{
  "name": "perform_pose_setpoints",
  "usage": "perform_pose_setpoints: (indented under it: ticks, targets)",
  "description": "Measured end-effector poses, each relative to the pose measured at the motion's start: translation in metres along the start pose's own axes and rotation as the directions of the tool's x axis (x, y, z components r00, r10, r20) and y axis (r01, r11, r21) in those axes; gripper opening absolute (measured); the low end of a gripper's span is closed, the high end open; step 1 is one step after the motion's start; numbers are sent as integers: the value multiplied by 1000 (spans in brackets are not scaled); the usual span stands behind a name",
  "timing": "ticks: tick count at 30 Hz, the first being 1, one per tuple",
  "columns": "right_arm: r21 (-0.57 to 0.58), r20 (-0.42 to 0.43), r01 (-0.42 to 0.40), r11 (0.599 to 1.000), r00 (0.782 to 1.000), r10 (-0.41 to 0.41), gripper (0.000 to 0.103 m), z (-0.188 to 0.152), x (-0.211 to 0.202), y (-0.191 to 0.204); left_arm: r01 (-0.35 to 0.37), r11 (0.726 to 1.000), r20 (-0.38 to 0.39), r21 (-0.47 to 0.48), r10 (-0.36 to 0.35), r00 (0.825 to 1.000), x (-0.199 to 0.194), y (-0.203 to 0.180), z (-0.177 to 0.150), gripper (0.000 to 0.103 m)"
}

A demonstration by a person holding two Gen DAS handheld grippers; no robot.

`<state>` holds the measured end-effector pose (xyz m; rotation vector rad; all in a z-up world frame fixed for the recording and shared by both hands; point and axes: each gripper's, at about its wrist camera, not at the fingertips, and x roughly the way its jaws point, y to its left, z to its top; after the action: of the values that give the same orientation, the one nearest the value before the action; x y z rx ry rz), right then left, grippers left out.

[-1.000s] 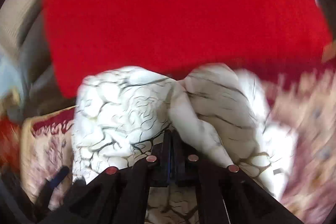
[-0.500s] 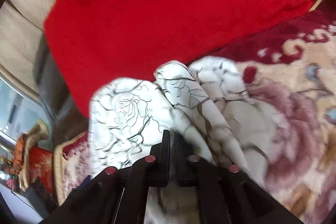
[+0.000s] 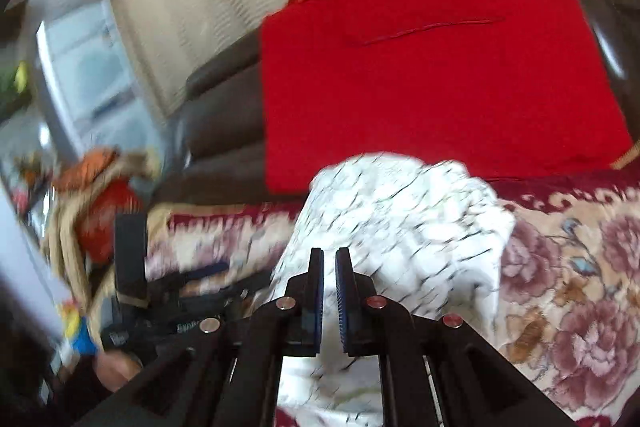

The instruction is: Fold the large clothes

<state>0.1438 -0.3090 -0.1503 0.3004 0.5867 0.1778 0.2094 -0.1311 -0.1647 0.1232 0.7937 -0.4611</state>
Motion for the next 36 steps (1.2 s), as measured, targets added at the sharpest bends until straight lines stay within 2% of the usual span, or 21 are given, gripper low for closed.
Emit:
perform_pose_setpoints:
  ticks: [1, 3, 4, 5, 7, 8, 14, 17, 20, 24, 26, 29, 31, 32, 34, 36]
  targets:
    - [-13, -53, 32, 999, 998, -32, 9, -6, 9, 0, -30, 999, -26, 27, 31, 999, 3, -5, -5, 85]
    - [-8, -158, 130, 991, 979, -130, 6, -20, 31, -11, -43, 997, -32, 56, 45, 998, 6, -10, -13, 85]
    - [10, -176, 173, 985, 970, -168, 0, -27, 37, -22, -40, 997, -19, 68, 41, 999, 5, -12, -14, 85]
    - [60, -182, 194, 979, 967, -180, 0, -34, 40, -40, -42, 996, -11, 76, 43, 999, 4, -13, -15, 85]
    - [184, -186, 148, 972, 976, -114, 0, -34, 35, -61, -52, 993, 3, 106, 52, 999, -1, -17, -15, 85]
    - [205, -182, 150, 967, 977, -113, 0, -34, 32, -64, -48, 992, 6, 114, 47, 999, -2, -18, -16, 85]
    - [176, -168, 205, 963, 970, -176, 0, -41, 32, -61, -22, 995, -12, 95, 24, 1000, 10, -13, -15, 86]
    - [198, -150, 178, 964, 977, -150, 2, -34, 30, -57, -23, 996, -12, 86, 24, 1000, 4, -11, -12, 86]
    - [184, -73, 97, 978, 994, -85, 6, -22, 11, -47, -53, 994, 1, 98, 53, 999, -1, -13, -9, 86]
    - [161, 26, 28, 987, 999, -33, 8, -15, -4, -38, -60, 994, -7, 89, 61, 998, -1, -15, -8, 86]
    - [165, 48, 23, 986, 998, -32, 8, -12, -6, -36, -64, 994, -5, 94, 65, 998, 0, -17, -8, 86]
    - [193, 4, 64, 979, 998, -66, 8, -13, 11, -42, -63, 993, -4, 98, 64, 998, 0, -17, -8, 86]
    - [232, -119, 149, 961, 985, -124, 7, -22, 37, -55, -61, 993, -9, 103, 63, 998, 2, -18, -8, 86]
    - [253, -166, 161, 954, 979, -121, 6, -27, 49, -62, -65, 992, -8, 106, 66, 998, 2, -18, -8, 86]
    - [277, -159, 146, 950, 982, -105, 6, -27, 50, -64, -69, 992, -4, 107, 69, 998, 2, -18, -7, 86]
    - [244, -140, 143, 959, 984, -111, 6, -21, 43, -57, -68, 992, -6, 104, 69, 998, 2, -18, -7, 86]
